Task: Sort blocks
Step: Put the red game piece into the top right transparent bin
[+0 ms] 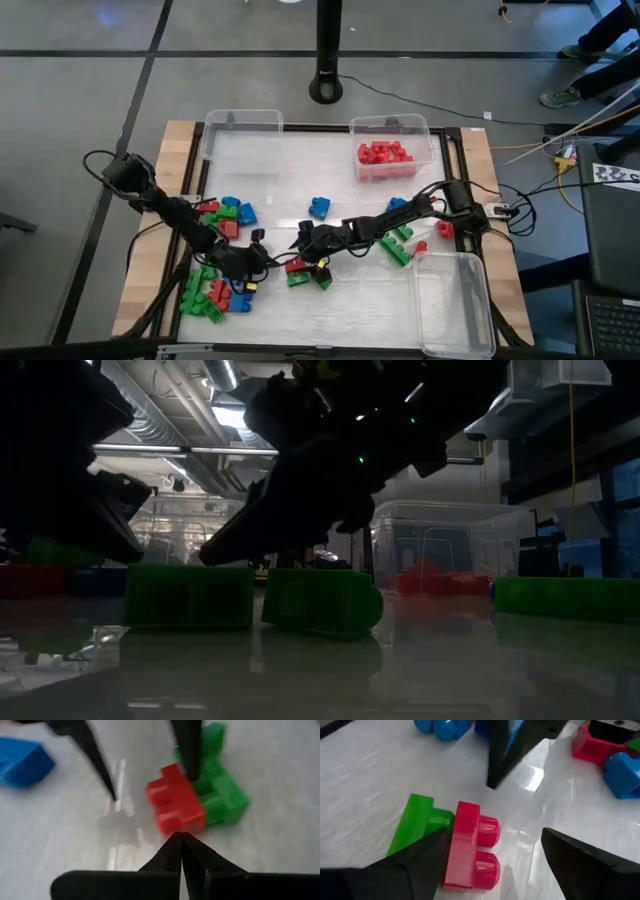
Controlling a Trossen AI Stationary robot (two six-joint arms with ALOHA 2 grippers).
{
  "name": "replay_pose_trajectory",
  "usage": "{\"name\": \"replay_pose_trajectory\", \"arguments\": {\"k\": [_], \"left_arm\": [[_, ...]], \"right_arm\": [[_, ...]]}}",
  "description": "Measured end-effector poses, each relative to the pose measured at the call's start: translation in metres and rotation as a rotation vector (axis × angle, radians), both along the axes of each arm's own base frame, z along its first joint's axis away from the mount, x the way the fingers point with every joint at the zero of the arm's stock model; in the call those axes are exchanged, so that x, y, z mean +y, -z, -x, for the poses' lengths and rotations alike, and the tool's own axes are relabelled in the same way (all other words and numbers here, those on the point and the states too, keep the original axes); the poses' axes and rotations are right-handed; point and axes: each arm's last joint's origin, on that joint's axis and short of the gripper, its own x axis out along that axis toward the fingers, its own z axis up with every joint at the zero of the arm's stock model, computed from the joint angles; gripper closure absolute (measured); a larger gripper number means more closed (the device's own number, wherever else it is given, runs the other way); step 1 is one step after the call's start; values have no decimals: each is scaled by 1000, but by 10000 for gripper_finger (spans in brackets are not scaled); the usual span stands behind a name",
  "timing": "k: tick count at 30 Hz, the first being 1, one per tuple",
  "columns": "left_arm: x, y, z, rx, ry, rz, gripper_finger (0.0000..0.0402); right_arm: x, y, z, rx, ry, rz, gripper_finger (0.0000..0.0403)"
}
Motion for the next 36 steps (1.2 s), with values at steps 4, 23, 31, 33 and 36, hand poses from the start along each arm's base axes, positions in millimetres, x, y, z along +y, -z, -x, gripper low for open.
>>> {"name": "replay_pose_trajectory", "arguments": {"k": [4, 23, 31, 33, 36], "left_arm": [[-2, -2, 0, -10, 36, 12, 401], [-2, -1, 0, -12, 29, -1, 402], [1, 1, 1, 9, -16, -31, 401], [2, 3, 2, 20, -25, -34, 401], [2, 3, 3, 26, -28, -34, 401]], "right_arm": [[0, 1, 1, 12, -2, 4, 81], [-15, 17, -3, 34, 91, 89, 81], [-16, 30, -7, 17, 68, 69, 81], [-15, 29, -8, -6, 53, 84, 81], [-14, 27, -10, -54, 11, 73, 81]]}}
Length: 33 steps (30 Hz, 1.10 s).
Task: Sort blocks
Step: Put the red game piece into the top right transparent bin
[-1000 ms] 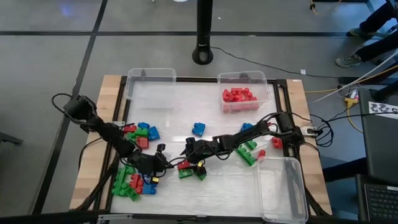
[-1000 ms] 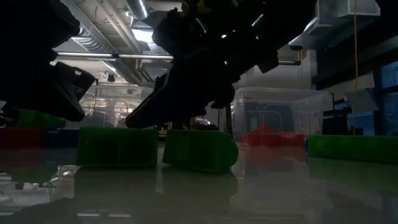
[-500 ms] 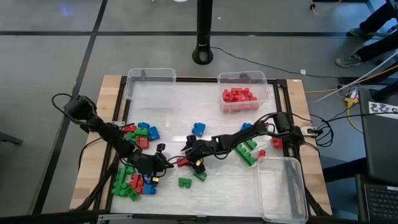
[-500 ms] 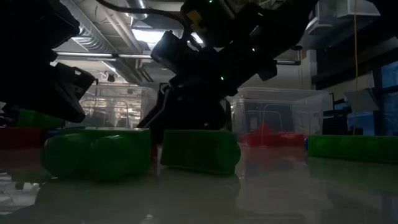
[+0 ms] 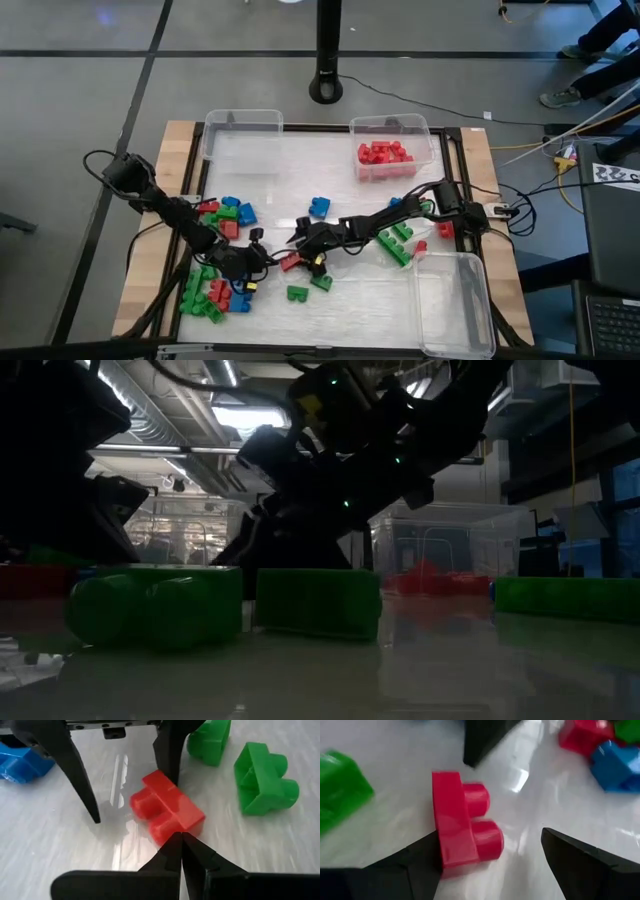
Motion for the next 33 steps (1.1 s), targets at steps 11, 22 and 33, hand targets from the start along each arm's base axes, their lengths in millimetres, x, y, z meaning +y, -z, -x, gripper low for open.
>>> {"name": "replay_pose_trajectory", "arguments": {"k": [11, 22, 33], "left_arm": [[-2, 1, 1, 44, 60, 59, 401], [-1, 1, 0, 24, 29, 42, 401], [-3, 1, 1, 64, 67, 120, 402]], "right_arm": [[-3, -1, -1, -11, -4, -9, 81], [-2, -1, -1, -14, -1, -9, 81], [-2, -2, -1, -14, 0, -9, 81]]}}
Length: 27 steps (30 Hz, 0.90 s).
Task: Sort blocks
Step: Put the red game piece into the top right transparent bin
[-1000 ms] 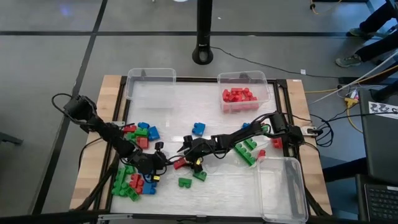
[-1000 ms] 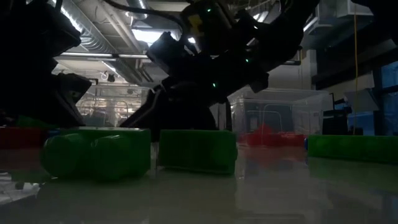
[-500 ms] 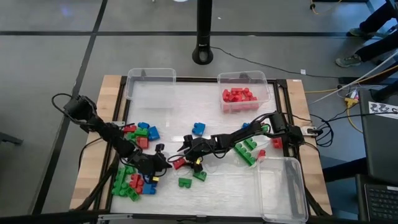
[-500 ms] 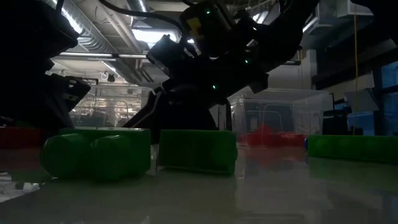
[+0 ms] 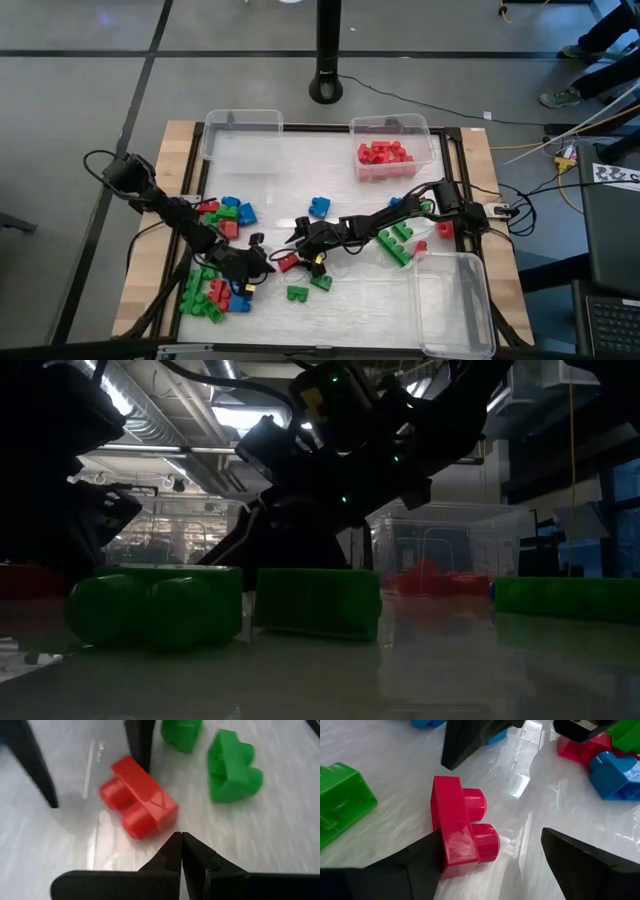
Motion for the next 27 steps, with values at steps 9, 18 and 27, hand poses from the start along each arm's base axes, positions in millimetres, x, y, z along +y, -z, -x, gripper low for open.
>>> {"name": "replay_pose_trajectory", "arguments": {"k": [9, 18, 27], "left_arm": [[4, 17, -11, 5, -54, -9, 402], [15, 21, -18, 4, -125, -19, 401], [21, 22, -20, -9, -185, -55, 402]], "right_arm": [[0, 0, 0, 0, 0, 0, 82], [2, 1, 2, 31, -55, -40, 81], [3, 0, 2, 33, -69, -66, 82]]}}
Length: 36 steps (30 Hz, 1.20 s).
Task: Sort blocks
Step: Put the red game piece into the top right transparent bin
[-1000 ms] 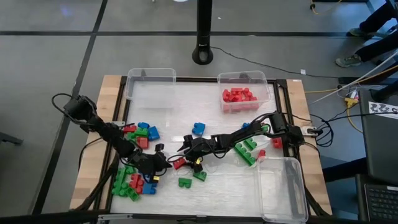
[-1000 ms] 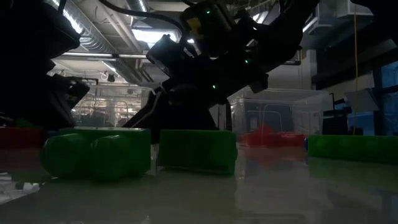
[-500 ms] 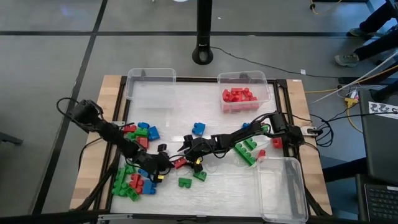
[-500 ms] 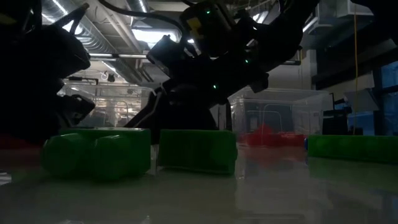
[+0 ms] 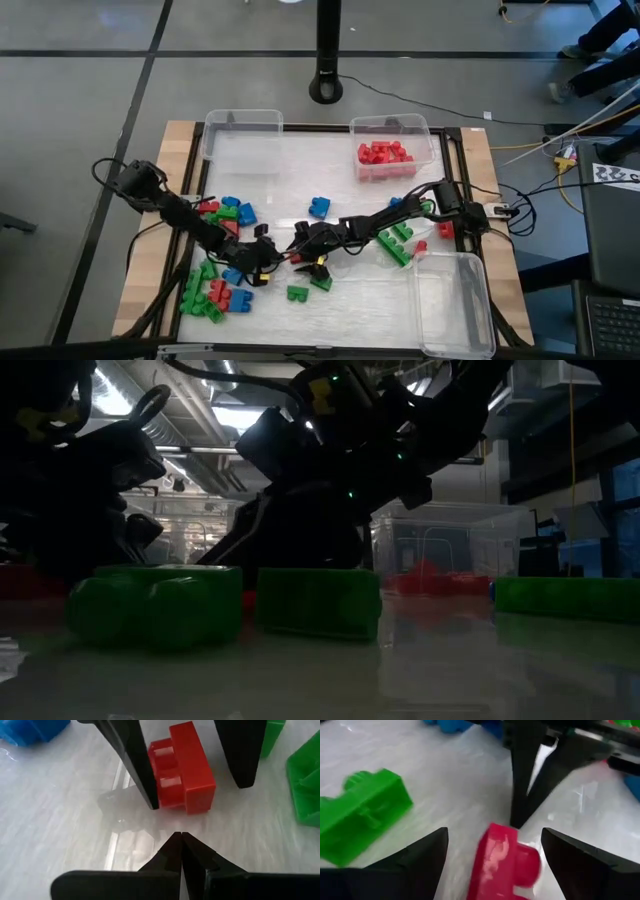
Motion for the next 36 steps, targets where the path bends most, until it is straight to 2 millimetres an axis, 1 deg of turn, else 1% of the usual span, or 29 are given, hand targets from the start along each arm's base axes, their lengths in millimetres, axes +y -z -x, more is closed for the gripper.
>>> {"name": "replay_pose_trajectory", "arguments": {"k": [4, 12, 14, 17, 23, 25, 31, 34, 36], "left_arm": [[-1, 0, 0, 2, 3, -1, 402], [-1, 0, 1, 3, 8, -3, 402], [-1, 0, 1, 3, 9, -3, 402], [-1, 0, 1, 4, 10, -2, 402], [-1, 0, 1, 4, 11, -1, 402], [-1, 0, 1, 4, 11, -1, 402], [-1, 0, 1, 4, 12, 0, 402], [-2, 0, 1, 4, 16, -1, 402], [-3, 0, 2, 6, 21, -2, 402]], "right_arm": [[-2, 5, 3, 55, 34, 27, 82], [-2, 6, 4, 88, 46, 14, 82], [-2, 6, 4, 89, 46, 14, 88], [-2, 6, 4, 91, 47, 19, 117], [-2, 6, 4, 83, 53, 54, 214], [-3, 6, 4, 80, 64, 60, 233], [-4, 3, 4, 78, 70, 74, 233], [-4, -4, 7, 89, 68, 79, 220], [-5, -13, 10, 102, 64, 93, 217]]}}
